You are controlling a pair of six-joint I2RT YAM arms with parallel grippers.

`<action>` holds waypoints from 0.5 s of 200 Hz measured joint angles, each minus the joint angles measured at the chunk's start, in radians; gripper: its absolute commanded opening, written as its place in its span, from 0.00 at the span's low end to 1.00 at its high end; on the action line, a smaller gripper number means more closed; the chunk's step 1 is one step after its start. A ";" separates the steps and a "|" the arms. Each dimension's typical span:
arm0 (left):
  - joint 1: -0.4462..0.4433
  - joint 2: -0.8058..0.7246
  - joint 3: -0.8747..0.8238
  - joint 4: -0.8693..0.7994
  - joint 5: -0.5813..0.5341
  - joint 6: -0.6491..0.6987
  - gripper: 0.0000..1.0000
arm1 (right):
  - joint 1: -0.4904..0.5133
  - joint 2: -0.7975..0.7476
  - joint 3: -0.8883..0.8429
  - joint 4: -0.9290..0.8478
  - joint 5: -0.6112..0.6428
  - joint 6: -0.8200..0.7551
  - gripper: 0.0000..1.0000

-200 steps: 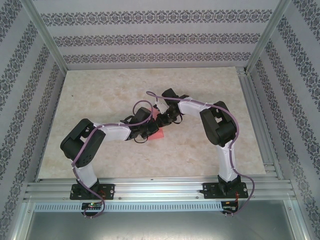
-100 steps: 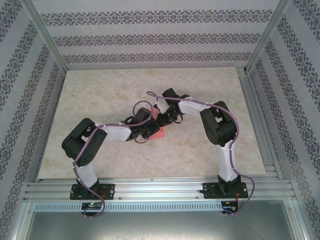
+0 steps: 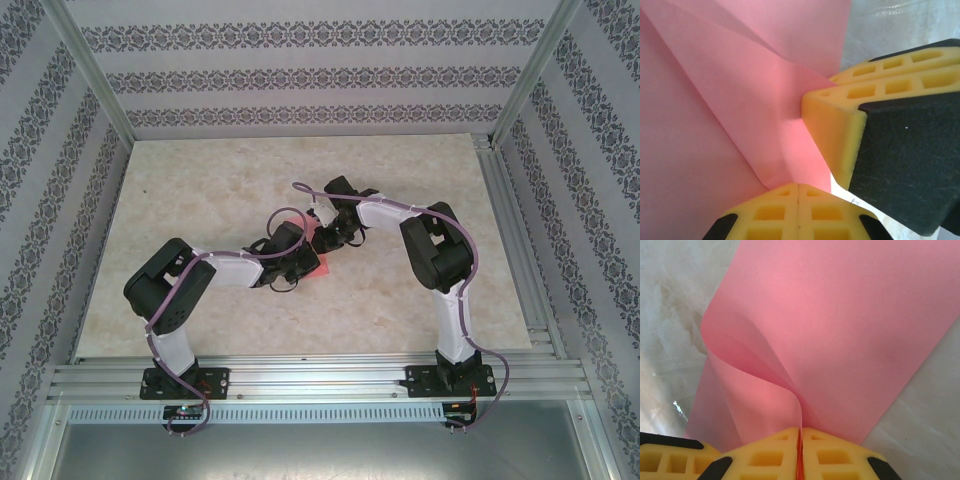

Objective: Fold a paper plane with a square sheet of paper (pick it up from the middle)
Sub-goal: Fold the triangle a second time at the center of the table.

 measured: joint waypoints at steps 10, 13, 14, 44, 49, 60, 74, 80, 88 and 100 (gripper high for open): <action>0.000 0.002 0.000 0.003 0.002 -0.002 0.00 | 0.000 0.000 0.000 0.000 0.000 0.000 0.10; 0.000 0.003 0.000 0.005 0.002 -0.003 0.00 | 0.000 0.000 0.000 0.000 0.000 0.000 0.10; 0.000 0.003 0.000 0.005 0.002 -0.003 0.00 | 0.000 0.000 0.000 0.000 0.000 0.000 0.10; -0.002 0.021 0.000 0.013 0.002 -0.011 0.00 | 0.000 0.000 0.000 0.000 0.000 0.000 0.10; -0.002 0.021 0.000 0.013 0.002 -0.011 0.00 | 0.000 0.000 0.000 0.000 0.000 0.000 0.10; -0.003 0.021 0.000 0.013 -0.002 -0.011 0.00 | 0.000 0.000 0.000 0.000 0.000 0.000 0.11; -0.007 0.021 0.000 0.013 -0.008 -0.011 0.00 | 0.000 0.000 0.000 0.000 0.000 0.000 0.11; -0.007 0.021 0.000 0.013 -0.010 -0.011 0.00 | 0.000 0.000 0.000 0.000 0.000 0.000 0.11; -0.008 0.021 0.000 0.013 -0.010 -0.011 0.00 | 0.000 0.000 0.000 0.000 0.000 0.000 0.11; -0.008 0.021 0.000 0.013 -0.010 -0.011 0.00 | 0.000 0.000 0.000 0.000 0.000 0.000 0.11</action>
